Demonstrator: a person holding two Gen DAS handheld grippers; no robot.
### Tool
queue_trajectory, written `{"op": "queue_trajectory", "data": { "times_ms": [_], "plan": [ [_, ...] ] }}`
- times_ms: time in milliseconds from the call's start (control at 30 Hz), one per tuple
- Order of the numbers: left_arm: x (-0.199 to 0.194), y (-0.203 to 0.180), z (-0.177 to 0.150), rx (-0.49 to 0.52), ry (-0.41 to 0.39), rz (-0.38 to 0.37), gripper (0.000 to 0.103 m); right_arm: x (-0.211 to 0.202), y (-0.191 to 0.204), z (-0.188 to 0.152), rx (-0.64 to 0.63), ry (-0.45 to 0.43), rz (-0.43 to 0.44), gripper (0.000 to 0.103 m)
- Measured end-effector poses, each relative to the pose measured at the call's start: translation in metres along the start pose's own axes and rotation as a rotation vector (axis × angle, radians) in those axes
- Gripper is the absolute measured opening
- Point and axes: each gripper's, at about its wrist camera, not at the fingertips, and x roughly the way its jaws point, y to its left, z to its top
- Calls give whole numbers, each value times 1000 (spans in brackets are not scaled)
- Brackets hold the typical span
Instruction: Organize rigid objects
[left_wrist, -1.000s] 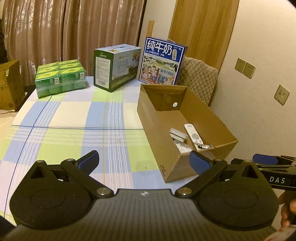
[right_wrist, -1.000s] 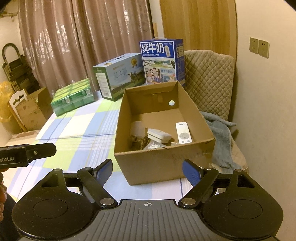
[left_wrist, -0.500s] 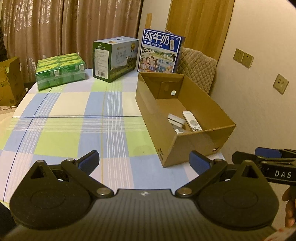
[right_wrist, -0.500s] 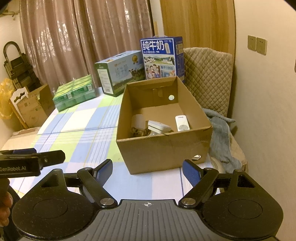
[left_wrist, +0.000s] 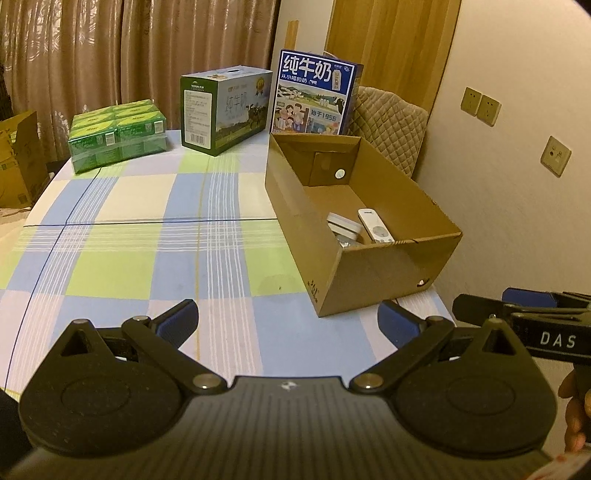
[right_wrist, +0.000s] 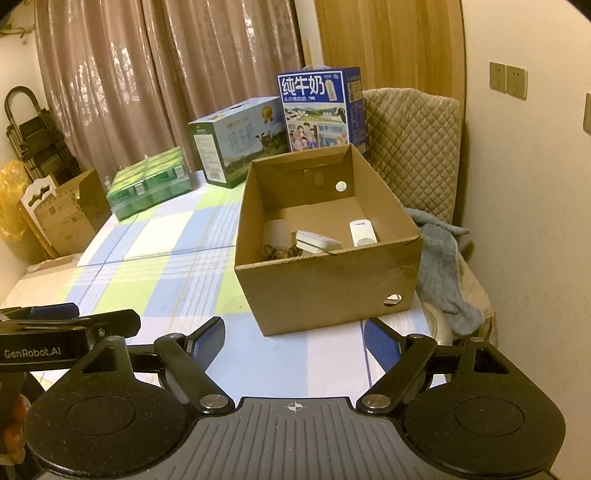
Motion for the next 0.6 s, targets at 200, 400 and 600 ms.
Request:
{"op": "queue_trajectory", "data": {
  "times_ms": [200, 400, 600],
  "plan": [
    [-5, 3, -2, -5, -16, 2, 102, -6, 3, -1, -8, -4, 0, 80],
    [-9, 3, -3, 1, -26, 1, 102, -11, 9, -3, -25, -14, -8, 80],
    [-15, 3, -4, 4, -37, -2, 102, -15, 11, -3, -38, -20, -19, 80]
  ]
}}
